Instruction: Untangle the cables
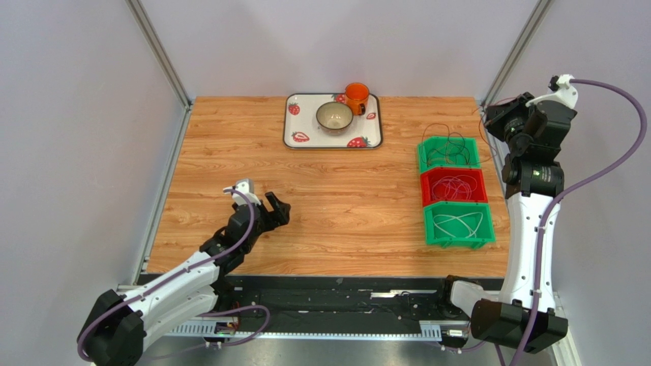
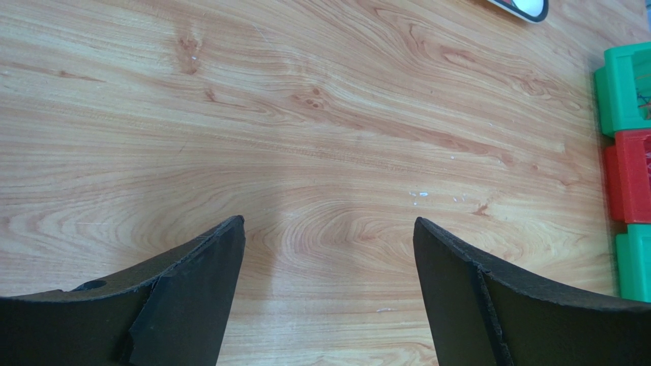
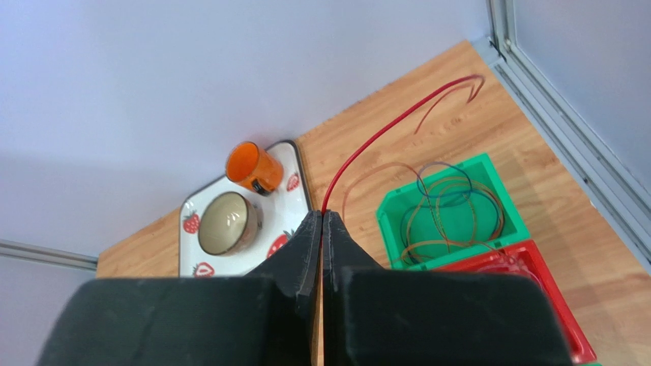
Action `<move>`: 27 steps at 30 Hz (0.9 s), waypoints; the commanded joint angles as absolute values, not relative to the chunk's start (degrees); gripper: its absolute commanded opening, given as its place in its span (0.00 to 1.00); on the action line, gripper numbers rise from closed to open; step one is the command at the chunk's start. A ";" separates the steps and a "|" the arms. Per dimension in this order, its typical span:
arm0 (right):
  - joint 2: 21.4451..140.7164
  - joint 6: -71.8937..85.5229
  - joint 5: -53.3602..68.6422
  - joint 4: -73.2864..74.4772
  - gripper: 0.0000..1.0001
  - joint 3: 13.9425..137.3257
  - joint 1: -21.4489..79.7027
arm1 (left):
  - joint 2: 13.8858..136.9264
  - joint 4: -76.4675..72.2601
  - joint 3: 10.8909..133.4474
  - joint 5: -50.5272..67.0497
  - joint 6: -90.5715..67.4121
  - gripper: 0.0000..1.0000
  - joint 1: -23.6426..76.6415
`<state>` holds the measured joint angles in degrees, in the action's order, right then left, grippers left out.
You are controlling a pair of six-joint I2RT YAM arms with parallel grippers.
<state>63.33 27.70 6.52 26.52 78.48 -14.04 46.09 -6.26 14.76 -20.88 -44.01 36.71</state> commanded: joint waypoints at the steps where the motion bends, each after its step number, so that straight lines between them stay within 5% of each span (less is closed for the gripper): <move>1: 64.51 26.63 5.17 27.60 0.00 74.45 -13.71 | 44.56 -8.17 16.17 -20.57 -43.24 0.89 36.74; 27: 85.25 24.87 6.77 31.38 0.00 84.10 -9.93 | 45.00 -8.35 16.43 -20.65 -43.24 0.89 36.83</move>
<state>83.24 25.76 6.52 33.50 79.72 -11.05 44.62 -6.28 14.76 -20.88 -44.01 36.71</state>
